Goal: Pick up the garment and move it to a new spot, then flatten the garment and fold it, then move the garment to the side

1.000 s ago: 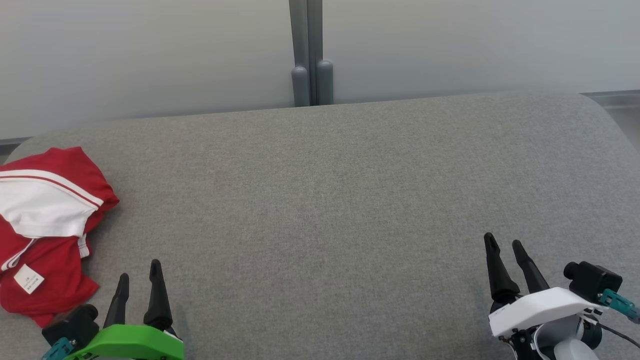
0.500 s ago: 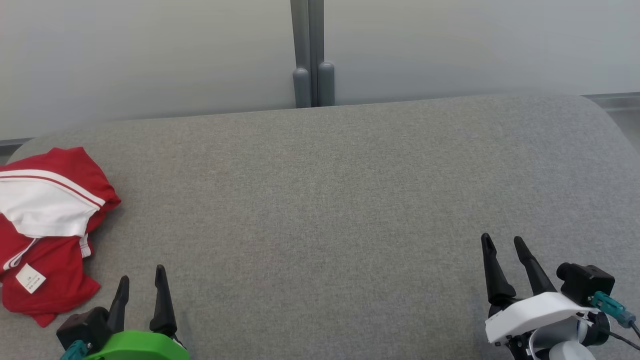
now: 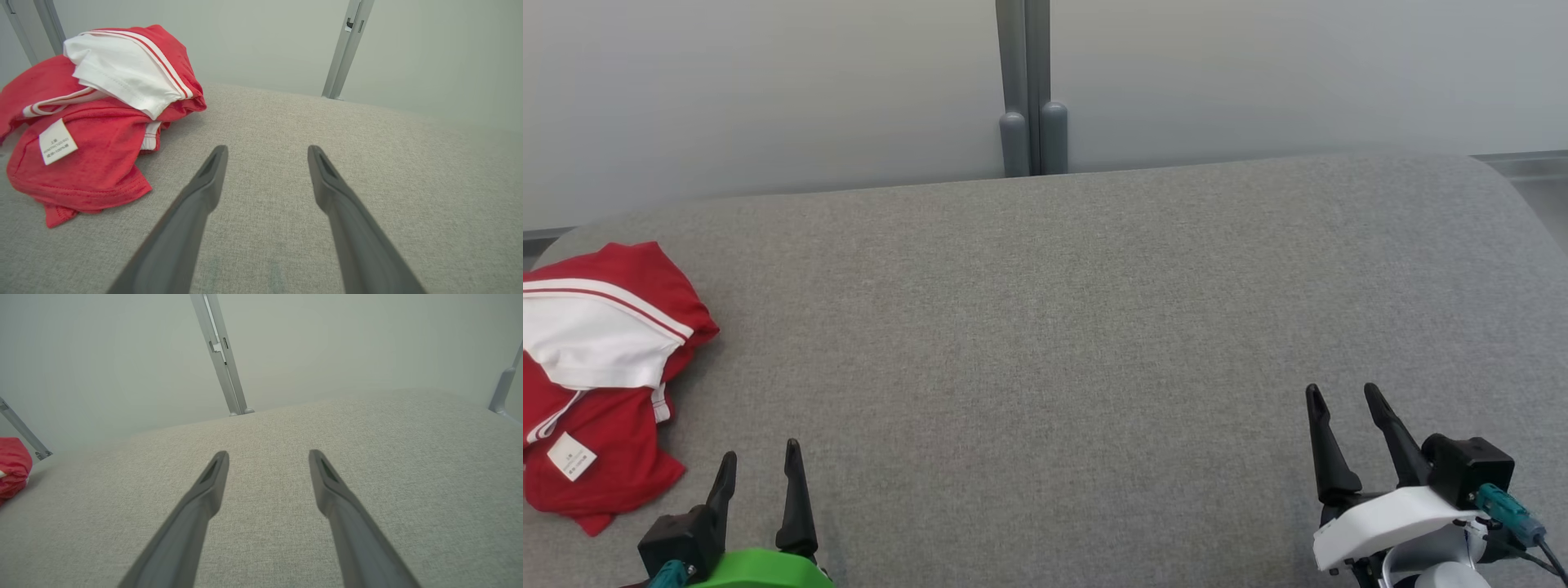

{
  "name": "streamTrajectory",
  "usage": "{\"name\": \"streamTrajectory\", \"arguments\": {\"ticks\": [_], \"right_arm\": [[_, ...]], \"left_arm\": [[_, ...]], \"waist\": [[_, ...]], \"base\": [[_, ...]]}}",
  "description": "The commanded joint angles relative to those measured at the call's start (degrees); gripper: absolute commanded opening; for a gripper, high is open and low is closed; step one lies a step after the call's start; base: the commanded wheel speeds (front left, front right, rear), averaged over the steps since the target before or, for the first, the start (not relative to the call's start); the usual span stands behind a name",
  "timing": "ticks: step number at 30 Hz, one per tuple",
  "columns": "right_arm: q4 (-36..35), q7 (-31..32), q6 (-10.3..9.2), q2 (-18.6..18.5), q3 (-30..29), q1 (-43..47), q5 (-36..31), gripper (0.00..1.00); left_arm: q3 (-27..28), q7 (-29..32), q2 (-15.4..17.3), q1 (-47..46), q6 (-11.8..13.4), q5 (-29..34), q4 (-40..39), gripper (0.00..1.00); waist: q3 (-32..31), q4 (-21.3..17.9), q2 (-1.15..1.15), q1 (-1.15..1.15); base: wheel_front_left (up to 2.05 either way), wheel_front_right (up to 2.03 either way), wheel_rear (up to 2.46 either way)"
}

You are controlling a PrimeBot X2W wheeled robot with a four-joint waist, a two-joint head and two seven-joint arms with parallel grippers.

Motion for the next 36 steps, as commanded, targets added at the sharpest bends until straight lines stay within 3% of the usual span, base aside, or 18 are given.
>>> {"name": "streamTrajectory", "arguments": {"ticks": [1, 27, 31, 36], "right_arm": [[-0.57, -0.69, 0.02, -0.09, -0.07, 0.68, -1.70, 1.00], [-2.15, -3.53, 0.01, 0.06, 0.44, 1.40, -12.92, 1.00], [-1.70, -3.54, 0.01, 0.04, 0.99, 1.25, -12.90, 1.00], [-1.24, -3.51, 0.01, 0.08, 3.22, 1.59, -12.45, 1.00]], "left_arm": [[0.10, -0.50, 0.49, 0.65, 0.24, 1.64, -0.56, 1.00], [0.08, -3.08, 0.60, 0.63, 0.53, 12.73, -0.50, 1.00], [0.62, -3.05, 0.52, 0.53, 0.81, 12.26, -0.32, 1.00], [1.05, -3.05, 0.53, 0.96, 0.80, 12.17, 0.60, 1.00]], "waist": [[-0.01, -0.10, 0.00, 0.00], [-0.05, -0.44, 0.00, 0.00], [0.06, 1.24, 0.00, 0.00], [-0.17, 6.33, 0.00, 0.00]], "base": [[0.00, 0.00, 0.00], [0.00, 0.00, 0.00], [0.00, 0.00, 0.00], [0.00, 0.00, 0.00]]}}
